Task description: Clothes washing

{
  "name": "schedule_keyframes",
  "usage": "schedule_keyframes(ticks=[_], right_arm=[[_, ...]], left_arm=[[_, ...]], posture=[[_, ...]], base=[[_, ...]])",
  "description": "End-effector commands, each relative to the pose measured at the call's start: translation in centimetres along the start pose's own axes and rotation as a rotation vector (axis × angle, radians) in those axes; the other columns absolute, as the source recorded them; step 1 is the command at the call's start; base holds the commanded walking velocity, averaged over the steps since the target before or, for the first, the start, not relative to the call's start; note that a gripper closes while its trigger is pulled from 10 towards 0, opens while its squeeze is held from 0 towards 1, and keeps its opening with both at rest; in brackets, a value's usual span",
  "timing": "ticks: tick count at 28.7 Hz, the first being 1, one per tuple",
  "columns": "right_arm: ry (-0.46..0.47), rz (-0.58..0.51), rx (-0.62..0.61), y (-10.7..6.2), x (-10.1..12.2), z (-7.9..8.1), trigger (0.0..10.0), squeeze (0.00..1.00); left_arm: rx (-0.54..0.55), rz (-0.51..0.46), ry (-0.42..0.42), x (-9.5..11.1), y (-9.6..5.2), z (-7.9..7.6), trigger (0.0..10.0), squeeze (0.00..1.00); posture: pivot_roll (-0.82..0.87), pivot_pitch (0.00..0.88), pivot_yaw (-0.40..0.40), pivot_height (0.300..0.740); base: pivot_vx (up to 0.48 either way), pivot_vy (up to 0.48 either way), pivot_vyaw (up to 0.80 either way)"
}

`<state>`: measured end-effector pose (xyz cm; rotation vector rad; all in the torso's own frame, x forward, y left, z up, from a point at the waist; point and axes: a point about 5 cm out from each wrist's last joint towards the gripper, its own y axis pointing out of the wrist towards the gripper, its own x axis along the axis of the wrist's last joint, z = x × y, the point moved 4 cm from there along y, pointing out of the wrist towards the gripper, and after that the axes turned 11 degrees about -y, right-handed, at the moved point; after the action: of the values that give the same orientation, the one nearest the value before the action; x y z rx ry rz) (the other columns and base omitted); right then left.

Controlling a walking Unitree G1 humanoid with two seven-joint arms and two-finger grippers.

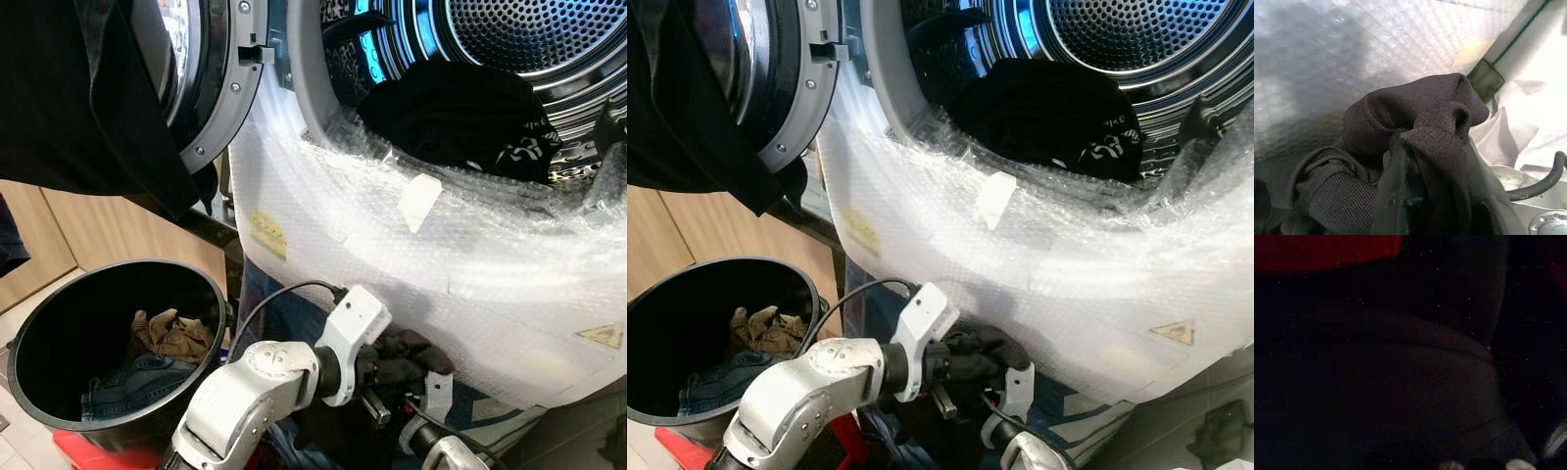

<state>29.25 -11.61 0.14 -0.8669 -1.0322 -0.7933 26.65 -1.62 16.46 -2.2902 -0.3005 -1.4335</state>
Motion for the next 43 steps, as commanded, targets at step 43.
schedule_keyframes(ticks=[43], right_arm=[[0.116, -0.123, 0.206, 1.2, 2.6, 3.7, 0.0, 0.00]], left_arm=[[0.160, -0.119, -0.005, 2.4, -1.9, 2.3, 0.0, 0.00]], posture=[[0.20, 0.000, -0.097, 0.740]], base=[[0.000, 0.000, 0.00]])
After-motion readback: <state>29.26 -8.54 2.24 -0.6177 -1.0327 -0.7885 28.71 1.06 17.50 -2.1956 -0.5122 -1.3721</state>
